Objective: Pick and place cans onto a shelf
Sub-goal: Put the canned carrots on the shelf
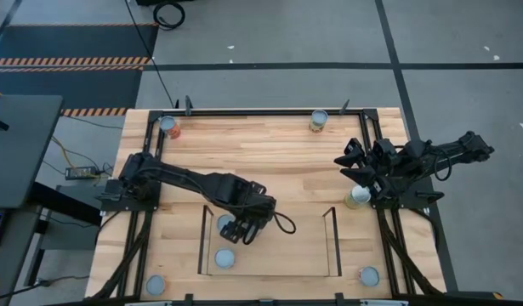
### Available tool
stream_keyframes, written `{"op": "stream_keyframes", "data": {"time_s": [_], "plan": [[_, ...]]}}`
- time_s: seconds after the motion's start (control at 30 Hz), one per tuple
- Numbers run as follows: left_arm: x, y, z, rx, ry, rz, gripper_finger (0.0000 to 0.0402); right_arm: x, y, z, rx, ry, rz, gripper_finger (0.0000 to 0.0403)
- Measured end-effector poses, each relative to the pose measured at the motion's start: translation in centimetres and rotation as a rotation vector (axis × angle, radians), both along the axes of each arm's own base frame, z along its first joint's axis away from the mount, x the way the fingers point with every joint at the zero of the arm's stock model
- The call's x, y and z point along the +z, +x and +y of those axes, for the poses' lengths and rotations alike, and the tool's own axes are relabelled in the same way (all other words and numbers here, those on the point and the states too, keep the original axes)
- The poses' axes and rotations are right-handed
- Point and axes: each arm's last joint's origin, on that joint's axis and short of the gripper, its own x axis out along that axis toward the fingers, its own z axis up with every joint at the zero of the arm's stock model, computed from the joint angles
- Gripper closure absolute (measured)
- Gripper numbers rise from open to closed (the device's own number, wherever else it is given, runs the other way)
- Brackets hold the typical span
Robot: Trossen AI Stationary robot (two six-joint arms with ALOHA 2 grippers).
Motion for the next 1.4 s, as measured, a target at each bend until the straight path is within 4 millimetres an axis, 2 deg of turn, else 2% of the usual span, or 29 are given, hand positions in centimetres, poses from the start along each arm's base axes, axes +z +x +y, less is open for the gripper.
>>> {"op": "stream_keyframes", "data": {"time_s": [0.17,0.3,0.5,0.67,0.77,0.87,1.0,1.1,1.27,1.4], "plan": [[2.8,-0.2,0.3,0.093,0.024,-0.067,0.0049,-0.1,0.0,-0.4,-0.129,0.028,0.017,0.0229],[6.9,-1.5,1.1,0.253,0.011,-0.183,0.0049,0.9,0.1,-0.6,-0.241,-0.087,0.225,0.0229],[13.5,-6.2,3.1,0.558,-0.065,-0.476,0.0049,3.9,-0.5,-1.1,-0.328,-0.263,0.629,0.0229],[15.8,-10.6,4.1,0.772,-0.025,-0.653,0.0049,5.0,-2.2,-2.0,-0.337,-0.282,0.921,0.021],[15.9,-12.7,4.3,0.843,0.004,-0.709,0.0049,4.7,-2.8,-2.4,-0.3,-0.23,1.075,0.0177],[15.2,-13.9,5.0,0.894,0.044,-0.728,0.0049,3.8,-3.1,-2.7,-0.238,-0.081,1.223,0.0132],[13.9,-14.7,6.1,0.94,0.114,-0.719,0.0049,2.3,-4.1,-3.3,-0.313,0.18,1.482,0.0067],[12.5,-14.4,7.0,0.949,0.192,-0.694,0.0049,1.6,-4.4,-3.7,-0.403,0.339,1.617,0.0028],[10.8,-13.0,9.3,0.96,0.282,-0.688,0.0049,0.3,-2.0,-4.3,-0.517,0.608,1.654,0.0008],[10.6,-12.5,11.1,0.922,0.31,-0.65,0.0049,-2.0,0.3,-4.6,-0.606,0.822,1.739,0.0012]]}}
